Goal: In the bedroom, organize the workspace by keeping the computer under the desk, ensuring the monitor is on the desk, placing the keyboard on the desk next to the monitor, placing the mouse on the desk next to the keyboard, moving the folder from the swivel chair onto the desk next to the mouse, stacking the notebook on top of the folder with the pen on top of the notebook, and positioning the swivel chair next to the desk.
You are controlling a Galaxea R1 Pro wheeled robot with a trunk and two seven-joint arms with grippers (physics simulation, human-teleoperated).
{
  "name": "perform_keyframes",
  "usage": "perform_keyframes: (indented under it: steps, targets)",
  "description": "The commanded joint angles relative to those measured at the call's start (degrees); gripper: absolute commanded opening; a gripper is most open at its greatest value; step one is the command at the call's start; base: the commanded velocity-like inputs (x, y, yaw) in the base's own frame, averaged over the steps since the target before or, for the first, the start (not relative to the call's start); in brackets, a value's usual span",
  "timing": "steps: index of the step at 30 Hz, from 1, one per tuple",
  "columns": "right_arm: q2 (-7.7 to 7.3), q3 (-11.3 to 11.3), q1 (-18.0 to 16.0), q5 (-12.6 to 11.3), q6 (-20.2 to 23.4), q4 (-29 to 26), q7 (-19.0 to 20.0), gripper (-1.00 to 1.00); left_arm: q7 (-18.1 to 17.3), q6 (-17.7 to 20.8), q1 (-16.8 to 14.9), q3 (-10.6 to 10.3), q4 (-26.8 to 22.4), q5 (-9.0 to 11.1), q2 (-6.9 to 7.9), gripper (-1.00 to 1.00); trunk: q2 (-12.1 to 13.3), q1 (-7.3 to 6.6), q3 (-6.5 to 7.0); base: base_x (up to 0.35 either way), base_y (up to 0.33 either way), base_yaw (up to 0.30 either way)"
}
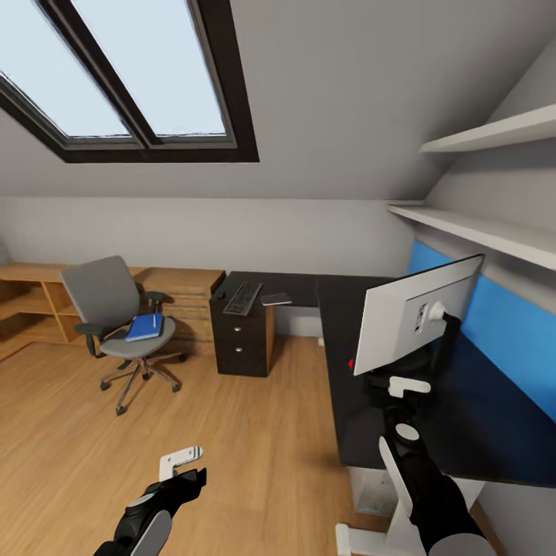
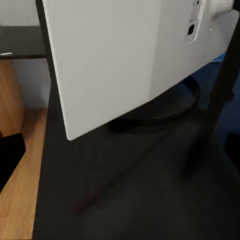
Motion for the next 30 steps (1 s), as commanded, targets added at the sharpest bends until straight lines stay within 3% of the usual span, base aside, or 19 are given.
perform_keyframes:
  steps: [1, 12, 21, 30]
  targets:
    - [0.04, -0.05, -0.01, 0.34, -0.06, -0.09, -0.14, 1.0, 0.55, 0.03, -0.06, -0.18, -0.08, 0.54, 0.08, 1.0, -0.07, 0.04, -0.09, 0.256, 0.233, 0.0]
    - [0.63, -0.1, 1.25, 3.92, -4.67, -0.06, -0.23, 1.0, 0.51, 0.03, -0.05, -0.18, -0.08, 0.57, 0.08, 1.0, -0.07, 0.04, -0.09, 0.288, 0.181, 0.0]
    - [0.68, -0.13, 1.35, 4.43, -5.56, 0.23, -0.93, 1.0, 0.48, 0.03, -0.05, -0.42, -0.08, 0.57, 0.08, 1.0, -0.07, 0.04, -0.09, 0.302, 0.028, 0.0]
    - [0.59, -0.13, 1.36, 4.64, -9.57, 2.01, -4.71, 1.0, 0.54, 0.03, -0.07, -0.78, -0.08, 0.57, 0.08, 1.0, -0.07, 0.04, -0.09, 0.051, 0.001, 0.0]
